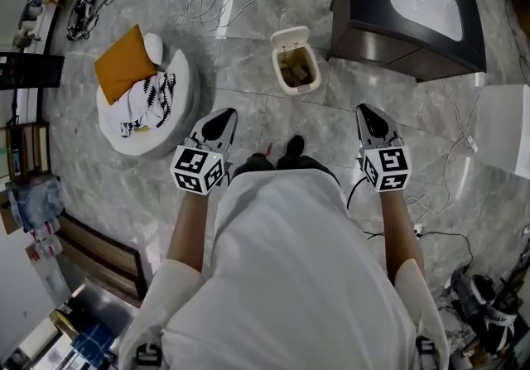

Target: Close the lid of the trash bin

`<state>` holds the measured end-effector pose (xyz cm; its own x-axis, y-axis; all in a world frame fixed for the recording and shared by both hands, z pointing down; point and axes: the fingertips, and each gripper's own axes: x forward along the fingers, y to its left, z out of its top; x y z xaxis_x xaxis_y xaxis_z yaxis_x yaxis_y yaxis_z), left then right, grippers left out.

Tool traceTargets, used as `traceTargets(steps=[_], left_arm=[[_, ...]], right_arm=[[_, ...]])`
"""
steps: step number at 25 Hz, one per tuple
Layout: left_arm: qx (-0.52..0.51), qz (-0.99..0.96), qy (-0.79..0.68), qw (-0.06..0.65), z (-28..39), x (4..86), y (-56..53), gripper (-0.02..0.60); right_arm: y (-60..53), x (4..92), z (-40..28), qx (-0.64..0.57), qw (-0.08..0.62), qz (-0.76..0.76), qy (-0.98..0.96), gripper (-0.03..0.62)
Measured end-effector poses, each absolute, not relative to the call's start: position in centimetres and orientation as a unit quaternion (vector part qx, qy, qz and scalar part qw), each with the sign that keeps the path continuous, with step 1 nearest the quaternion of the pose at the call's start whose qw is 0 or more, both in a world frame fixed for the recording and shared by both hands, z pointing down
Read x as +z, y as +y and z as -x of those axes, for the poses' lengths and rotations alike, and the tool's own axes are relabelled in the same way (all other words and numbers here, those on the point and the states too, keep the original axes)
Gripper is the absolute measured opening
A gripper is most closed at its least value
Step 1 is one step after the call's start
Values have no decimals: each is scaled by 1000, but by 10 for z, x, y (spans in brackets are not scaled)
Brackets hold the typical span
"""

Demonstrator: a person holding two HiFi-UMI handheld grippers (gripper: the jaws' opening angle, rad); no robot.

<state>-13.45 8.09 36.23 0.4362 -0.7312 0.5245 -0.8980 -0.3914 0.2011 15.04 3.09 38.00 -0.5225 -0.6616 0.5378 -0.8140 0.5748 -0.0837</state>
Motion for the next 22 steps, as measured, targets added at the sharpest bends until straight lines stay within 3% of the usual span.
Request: traceTargets(steps=[22], left_arm=[[193,-841,-450,232,136,373,6,21]], right_arm=[[-1,396,-145,195,239,-466,-829,35]])
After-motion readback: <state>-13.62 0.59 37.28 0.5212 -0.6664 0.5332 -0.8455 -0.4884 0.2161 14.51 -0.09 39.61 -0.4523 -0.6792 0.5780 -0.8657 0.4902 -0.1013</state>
